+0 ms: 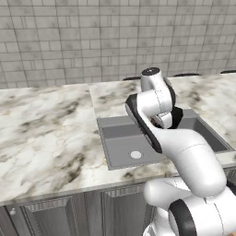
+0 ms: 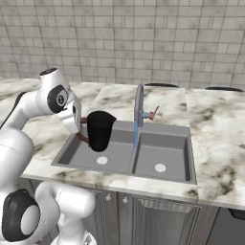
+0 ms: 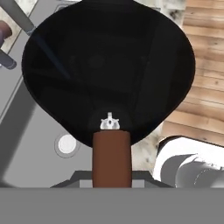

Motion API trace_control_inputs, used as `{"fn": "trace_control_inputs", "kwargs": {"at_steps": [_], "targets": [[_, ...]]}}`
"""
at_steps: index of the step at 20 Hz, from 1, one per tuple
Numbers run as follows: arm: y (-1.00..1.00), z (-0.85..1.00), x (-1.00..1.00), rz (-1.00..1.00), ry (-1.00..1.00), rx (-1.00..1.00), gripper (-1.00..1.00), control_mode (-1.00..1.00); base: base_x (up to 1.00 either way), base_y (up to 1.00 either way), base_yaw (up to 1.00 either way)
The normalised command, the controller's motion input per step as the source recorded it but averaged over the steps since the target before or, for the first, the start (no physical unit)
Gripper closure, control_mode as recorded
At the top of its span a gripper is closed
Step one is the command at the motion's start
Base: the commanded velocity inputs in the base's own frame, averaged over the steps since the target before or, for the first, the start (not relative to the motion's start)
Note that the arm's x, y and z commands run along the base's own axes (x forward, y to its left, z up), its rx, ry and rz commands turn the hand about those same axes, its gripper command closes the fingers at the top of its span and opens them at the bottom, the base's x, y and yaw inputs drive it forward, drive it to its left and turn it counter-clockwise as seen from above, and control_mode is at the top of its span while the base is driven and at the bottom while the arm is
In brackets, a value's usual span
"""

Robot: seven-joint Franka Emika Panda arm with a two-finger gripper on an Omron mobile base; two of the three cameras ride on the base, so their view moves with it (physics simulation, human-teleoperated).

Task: Turn on the sink faucet and place the jug under the water for a few seconds to fill it up.

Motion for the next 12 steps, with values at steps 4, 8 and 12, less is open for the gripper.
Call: {"fn": "trace_control_inputs", "kwargs": {"at_steps": [4, 8, 12], "targets": [[-0.10, -0.16, 0.32, -0.01, 0.00, -0.01, 1.00, -1.00, 0.00, 0.00, 0.00], [-0.16, -0.16, 0.29, -0.02, 0.01, 0.00, 1.00, -1.00, 0.00, 0.00, 0.00], [-0.16, -0.29, 0.13, -0.02, 0.05, 0.00, 1.00, -1.00, 0.00, 0.00, 0.00]]}}
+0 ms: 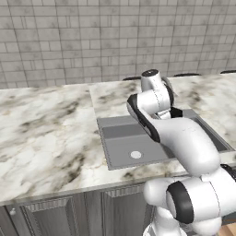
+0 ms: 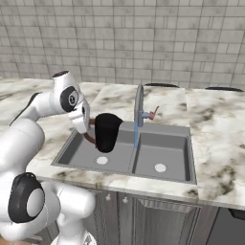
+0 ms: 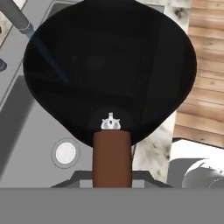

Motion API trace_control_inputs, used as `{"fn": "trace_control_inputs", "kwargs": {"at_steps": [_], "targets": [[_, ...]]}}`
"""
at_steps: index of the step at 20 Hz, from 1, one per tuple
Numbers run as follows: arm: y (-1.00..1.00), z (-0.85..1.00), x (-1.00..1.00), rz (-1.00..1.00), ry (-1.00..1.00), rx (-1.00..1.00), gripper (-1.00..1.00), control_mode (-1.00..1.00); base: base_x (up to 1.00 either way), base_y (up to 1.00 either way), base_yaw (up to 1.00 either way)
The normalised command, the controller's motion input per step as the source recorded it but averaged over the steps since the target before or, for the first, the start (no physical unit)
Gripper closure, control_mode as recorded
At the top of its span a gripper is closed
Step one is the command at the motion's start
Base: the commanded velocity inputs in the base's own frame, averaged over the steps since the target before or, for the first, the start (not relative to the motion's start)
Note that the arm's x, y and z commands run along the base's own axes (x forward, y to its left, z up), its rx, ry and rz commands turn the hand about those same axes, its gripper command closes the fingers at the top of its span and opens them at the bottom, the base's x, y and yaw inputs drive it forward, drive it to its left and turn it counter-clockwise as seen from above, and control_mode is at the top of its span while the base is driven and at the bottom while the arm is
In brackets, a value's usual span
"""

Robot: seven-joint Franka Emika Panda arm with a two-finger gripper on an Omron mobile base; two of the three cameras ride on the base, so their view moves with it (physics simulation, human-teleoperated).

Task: Turn on the sink faucet and place the jug under the water for a few seconds to fill it up.

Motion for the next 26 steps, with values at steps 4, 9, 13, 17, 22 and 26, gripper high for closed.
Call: {"fn": "trace_control_inputs", "kwargs": {"at_steps": [4, 9, 13, 17, 22, 26], "targets": [[-0.12, -0.24, 0.15, -0.02, 0.04, 0.00, 1.00, -1.00, 0.00, 0.00, 0.00], [-0.10, -0.10, 0.25, -0.01, 0.02, 0.00, 1.00, -1.00, 0.00, 0.00, 0.00], [-0.11, -0.12, 0.28, 0.00, 0.03, 0.00, 1.00, -1.00, 0.00, 0.00, 0.00], [-0.10, -0.29, 0.21, 0.00, 0.06, 0.00, 1.00, -1.00, 0.00, 0.00, 0.00], [-0.03, -0.33, 0.11, 0.00, 0.10, 0.00, 1.00, -1.00, 0.00, 0.00, 0.00], [-0.01, -0.05, 0.30, 0.00, 0.06, 0.00, 1.00, -1.00, 0.00, 0.00, 0.00]]}}
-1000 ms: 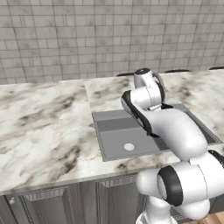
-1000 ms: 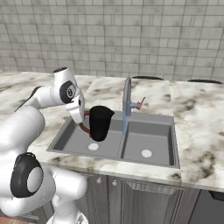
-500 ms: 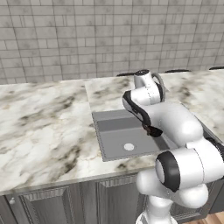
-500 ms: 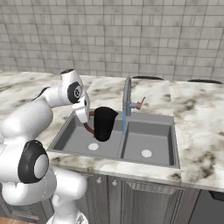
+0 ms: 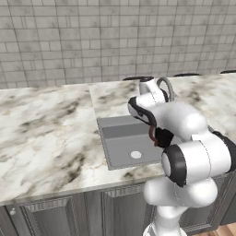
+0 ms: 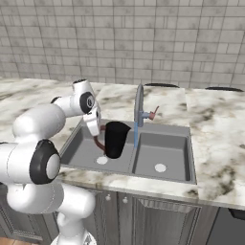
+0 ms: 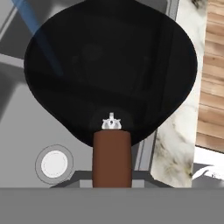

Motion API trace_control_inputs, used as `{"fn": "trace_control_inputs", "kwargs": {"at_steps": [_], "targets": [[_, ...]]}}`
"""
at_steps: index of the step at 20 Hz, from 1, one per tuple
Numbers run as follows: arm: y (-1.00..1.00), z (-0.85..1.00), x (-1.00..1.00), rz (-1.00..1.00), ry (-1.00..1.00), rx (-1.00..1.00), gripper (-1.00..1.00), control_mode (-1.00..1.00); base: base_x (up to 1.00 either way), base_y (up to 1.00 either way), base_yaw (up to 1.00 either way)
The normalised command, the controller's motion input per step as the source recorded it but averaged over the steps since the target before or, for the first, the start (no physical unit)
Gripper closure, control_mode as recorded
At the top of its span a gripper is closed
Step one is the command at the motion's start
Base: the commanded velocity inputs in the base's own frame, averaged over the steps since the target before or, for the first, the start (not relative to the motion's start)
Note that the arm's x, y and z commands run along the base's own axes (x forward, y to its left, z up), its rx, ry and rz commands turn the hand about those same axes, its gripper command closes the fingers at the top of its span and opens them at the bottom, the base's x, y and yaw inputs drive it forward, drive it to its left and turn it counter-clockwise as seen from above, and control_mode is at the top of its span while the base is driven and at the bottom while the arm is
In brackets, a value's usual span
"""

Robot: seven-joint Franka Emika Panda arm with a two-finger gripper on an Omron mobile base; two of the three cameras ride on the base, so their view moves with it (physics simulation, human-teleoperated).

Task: Turn on the sink faucet and place the jug under the water for a few seconds to fill it up.

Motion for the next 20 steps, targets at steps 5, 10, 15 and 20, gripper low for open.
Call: {"fn": "trace_control_inputs", "kwargs": {"at_steps": [5, 10, 15, 20], "targets": [[-0.06, -0.07, 0.39, -0.04, 0.11, 0.00, 1.00, -1.00, 0.00, 0.00, 0.00], [-0.11, -0.07, 0.12, -0.09, 0.14, 0.00, 1.00, -1.00, 0.00, 0.00, 0.00], [-0.06, 0.00, 0.18, -0.07, 0.03, 0.00, 1.00, -1.00, 0.00, 0.00, 0.00], [0.00, 0.00, 0.15, -0.06, 0.00, 0.00, 1.00, -1.00, 0.00, 0.00, 0.00]]}}
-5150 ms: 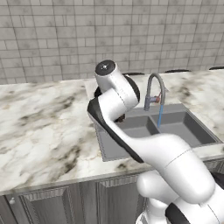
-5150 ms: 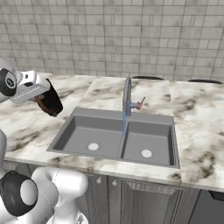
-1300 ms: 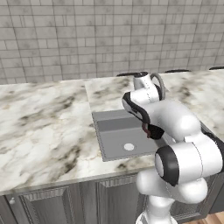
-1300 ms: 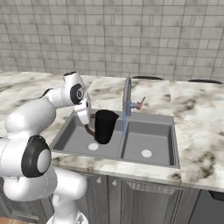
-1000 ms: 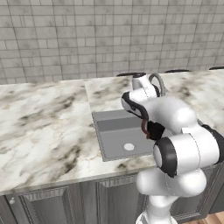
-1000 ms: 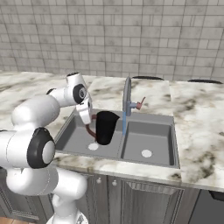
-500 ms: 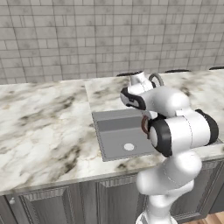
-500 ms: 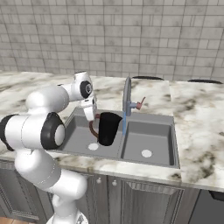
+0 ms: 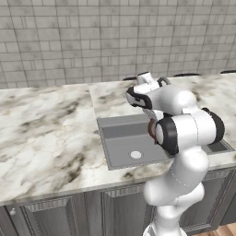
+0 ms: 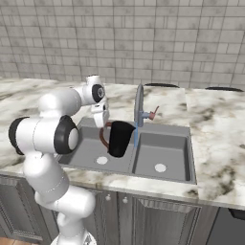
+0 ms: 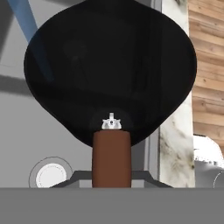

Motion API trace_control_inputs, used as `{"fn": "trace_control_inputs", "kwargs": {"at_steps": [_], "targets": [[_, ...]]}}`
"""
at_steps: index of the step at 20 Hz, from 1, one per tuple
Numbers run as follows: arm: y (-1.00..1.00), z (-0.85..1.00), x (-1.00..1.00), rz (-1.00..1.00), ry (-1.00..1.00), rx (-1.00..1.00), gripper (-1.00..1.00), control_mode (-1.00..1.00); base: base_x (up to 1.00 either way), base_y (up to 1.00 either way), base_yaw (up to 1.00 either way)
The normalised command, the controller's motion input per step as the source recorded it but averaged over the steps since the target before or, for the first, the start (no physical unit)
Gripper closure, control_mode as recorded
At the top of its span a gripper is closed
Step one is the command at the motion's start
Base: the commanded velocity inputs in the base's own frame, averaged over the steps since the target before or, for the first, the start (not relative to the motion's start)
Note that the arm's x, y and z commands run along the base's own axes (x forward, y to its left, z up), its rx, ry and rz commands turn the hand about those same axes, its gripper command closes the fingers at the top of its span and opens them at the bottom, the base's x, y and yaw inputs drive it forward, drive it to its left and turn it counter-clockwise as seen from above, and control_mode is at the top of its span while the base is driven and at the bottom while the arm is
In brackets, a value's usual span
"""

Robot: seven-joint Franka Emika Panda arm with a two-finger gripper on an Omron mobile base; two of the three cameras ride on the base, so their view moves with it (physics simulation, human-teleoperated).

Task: Turn on the sink faucet and place the jug under the water for a few seconds to fill it up.

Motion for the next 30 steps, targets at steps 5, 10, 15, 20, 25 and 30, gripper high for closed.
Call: {"fn": "trace_control_inputs", "kwargs": {"at_steps": [5, 10, 15, 20, 25, 30], "targets": [[-0.11, -0.01, 0.08, -0.07, 0.00, 0.00, 1.00, -1.00, 0.00, 0.00, 0.00], [-0.22, -0.02, 0.03, -0.07, 0.00, 0.00, 1.00, -1.00, 0.00, 0.00, 0.00], [-0.14, 0.00, 0.15, -0.05, 0.00, 0.00, 1.00, -1.00, 0.00, 0.00, 0.00], [-0.09, -0.11, 0.20, -0.03, 0.00, 0.00, 1.00, -1.00, 0.00, 0.00, 0.00], [-0.03, -0.26, 0.24, -0.02, 0.02, 0.00, 1.00, -1.00, 0.00, 0.00, 0.00], [0.00, -0.15, 0.33, -0.01, 0.01, 0.00, 1.00, -1.00, 0.00, 0.00, 0.00]]}}
